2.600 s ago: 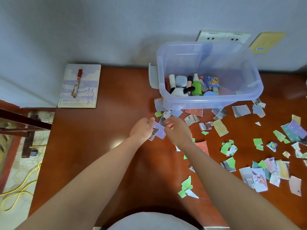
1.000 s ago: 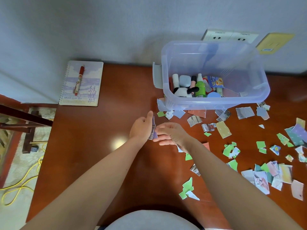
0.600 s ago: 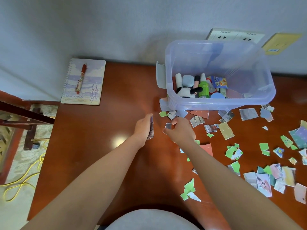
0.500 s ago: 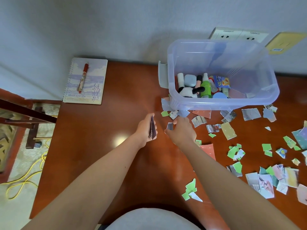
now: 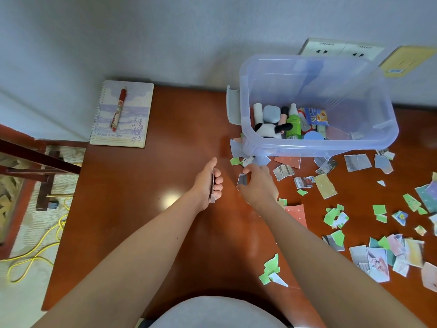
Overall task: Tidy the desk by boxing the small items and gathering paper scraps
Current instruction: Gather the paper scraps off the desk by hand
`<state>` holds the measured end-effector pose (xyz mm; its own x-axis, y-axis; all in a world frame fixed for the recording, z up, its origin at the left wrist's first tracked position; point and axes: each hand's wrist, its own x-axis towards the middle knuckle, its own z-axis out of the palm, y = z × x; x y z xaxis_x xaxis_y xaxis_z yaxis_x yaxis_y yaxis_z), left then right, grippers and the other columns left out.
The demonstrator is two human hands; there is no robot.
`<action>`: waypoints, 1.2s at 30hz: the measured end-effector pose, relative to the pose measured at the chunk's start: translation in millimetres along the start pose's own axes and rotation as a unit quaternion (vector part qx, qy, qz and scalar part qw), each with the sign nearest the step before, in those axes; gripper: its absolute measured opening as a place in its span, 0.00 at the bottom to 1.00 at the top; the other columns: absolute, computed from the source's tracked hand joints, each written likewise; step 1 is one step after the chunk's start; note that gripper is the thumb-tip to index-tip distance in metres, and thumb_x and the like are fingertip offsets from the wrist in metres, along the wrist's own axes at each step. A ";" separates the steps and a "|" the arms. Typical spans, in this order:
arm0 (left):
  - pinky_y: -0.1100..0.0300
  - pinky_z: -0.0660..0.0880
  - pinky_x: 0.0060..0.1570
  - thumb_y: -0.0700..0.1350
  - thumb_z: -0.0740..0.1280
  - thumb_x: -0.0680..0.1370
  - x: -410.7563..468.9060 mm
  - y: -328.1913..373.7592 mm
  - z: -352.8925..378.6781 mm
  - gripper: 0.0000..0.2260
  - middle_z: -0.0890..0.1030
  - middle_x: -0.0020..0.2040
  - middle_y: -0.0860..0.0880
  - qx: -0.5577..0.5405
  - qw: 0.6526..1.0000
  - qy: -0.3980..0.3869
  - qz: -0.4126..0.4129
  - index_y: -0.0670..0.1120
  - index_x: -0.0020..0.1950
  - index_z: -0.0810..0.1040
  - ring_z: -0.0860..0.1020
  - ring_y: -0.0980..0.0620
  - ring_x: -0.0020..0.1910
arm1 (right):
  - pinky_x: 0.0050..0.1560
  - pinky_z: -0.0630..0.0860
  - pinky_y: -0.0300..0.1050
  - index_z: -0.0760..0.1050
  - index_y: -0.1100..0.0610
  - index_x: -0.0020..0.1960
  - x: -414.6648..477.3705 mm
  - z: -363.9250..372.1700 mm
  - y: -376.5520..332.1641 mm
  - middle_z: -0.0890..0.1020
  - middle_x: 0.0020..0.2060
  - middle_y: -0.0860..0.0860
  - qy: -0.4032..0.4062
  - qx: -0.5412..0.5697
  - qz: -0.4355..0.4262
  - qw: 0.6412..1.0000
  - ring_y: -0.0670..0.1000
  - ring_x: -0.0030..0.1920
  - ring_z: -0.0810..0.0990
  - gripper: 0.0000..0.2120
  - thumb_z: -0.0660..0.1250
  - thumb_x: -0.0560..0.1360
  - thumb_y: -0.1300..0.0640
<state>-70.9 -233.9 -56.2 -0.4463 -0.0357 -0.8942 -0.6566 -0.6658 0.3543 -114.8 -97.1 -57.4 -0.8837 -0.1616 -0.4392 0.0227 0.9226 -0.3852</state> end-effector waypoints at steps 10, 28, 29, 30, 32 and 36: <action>0.66 0.52 0.20 0.59 0.60 0.79 1.2 -5.1 6.2 0.21 0.59 0.29 0.51 0.056 0.998 0.029 0.023 0.50 0.31 0.60 0.55 0.54 0.24 | 0.43 0.79 0.47 0.73 0.50 0.57 1.8 -8.4 3.4 0.70 0.56 0.51 -0.062 -0.046 -0.042 0.996 0.55 0.52 0.76 0.17 0.73 0.70 0.57; 0.68 0.56 0.19 0.45 0.61 0.80 -23.7 -28.0 12.9 0.07 0.64 0.22 0.54 0.146 0.986 0.048 0.065 0.44 0.45 0.73 0.60 0.57 0.17 | 0.45 0.78 0.46 0.81 0.48 0.46 -27.9 -4.0 25.8 0.82 0.44 0.46 -0.051 0.128 -0.037 0.990 0.50 0.47 0.79 0.07 0.64 0.73 0.56; 0.68 0.56 0.19 0.45 0.61 0.80 -26.0 -30.9 15.1 0.07 0.64 0.21 0.54 0.150 0.985 0.047 0.067 0.43 0.46 0.74 0.60 0.57 0.17 | 0.44 0.77 0.44 0.80 0.49 0.45 -30.4 -4.7 28.3 0.82 0.43 0.46 -0.045 0.152 -0.028 0.987 0.49 0.47 0.79 0.06 0.65 0.74 0.53; 0.68 0.55 0.19 0.44 0.61 0.80 -28.2 -34.0 18.0 0.07 0.64 0.21 0.54 0.155 0.984 0.045 0.068 0.43 0.47 0.75 0.60 0.57 0.17 | 0.42 0.76 0.43 0.80 0.49 0.45 -33.7 -6.3 31.2 0.82 0.43 0.45 -0.039 0.171 -0.019 0.984 0.48 0.47 0.79 0.06 0.65 0.75 0.51; 0.67 0.56 0.18 0.43 0.61 0.80 -32.2 -41.6 24.3 0.07 0.64 0.20 0.55 0.171 0.982 0.037 0.070 0.42 0.50 0.77 0.59 0.57 0.17 | 0.39 0.74 0.41 0.80 0.49 0.44 -41.7 -9.5 41.1 0.82 0.44 0.45 -0.025 0.185 -0.001 0.982 0.48 0.47 0.79 0.06 0.65 0.74 0.48; 0.66 0.58 0.18 0.43 0.63 0.78 -34.2 -61.6 39.8 0.10 0.65 0.22 0.53 0.205 0.976 0.030 0.074 0.40 0.55 0.77 0.61 0.56 0.18 | 0.41 0.77 0.41 0.78 0.48 0.50 -57.9 -18.4 71.2 0.78 0.52 0.45 0.013 0.157 0.034 0.987 0.48 0.50 0.78 0.06 0.68 0.75 0.48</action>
<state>-39.4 -162.0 -36.6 -0.5267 -0.1597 -0.8349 -0.7810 -0.2967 0.5495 -70.7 -15.6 -44.5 -0.8871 -0.0903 -0.4526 0.2221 0.7762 -0.5901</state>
